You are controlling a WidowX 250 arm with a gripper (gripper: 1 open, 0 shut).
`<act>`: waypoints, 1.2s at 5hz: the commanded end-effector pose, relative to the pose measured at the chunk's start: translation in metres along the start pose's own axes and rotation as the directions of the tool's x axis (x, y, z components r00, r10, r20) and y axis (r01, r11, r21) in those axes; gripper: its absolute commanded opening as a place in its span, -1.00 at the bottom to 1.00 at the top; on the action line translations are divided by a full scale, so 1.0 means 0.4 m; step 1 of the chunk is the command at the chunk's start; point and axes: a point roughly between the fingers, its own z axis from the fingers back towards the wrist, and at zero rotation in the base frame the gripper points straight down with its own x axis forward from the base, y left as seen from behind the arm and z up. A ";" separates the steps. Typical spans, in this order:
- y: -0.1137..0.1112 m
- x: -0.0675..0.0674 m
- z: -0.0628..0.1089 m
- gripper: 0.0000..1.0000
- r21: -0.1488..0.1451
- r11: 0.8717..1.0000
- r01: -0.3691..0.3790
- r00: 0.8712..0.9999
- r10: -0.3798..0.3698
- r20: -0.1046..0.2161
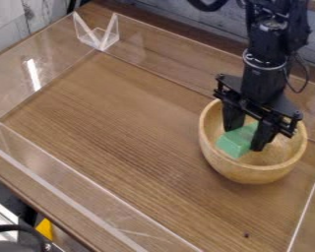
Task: Put the green block in the brown bowl
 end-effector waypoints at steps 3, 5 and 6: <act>-0.007 0.034 0.078 -1.00 -0.007 1.000 0.023 0.994 -0.022 0.111; -0.015 0.034 0.074 -1.00 -0.008 0.999 0.035 0.992 -0.034 0.118; -0.023 0.030 0.067 -1.00 -0.008 0.999 0.045 0.992 -0.044 0.117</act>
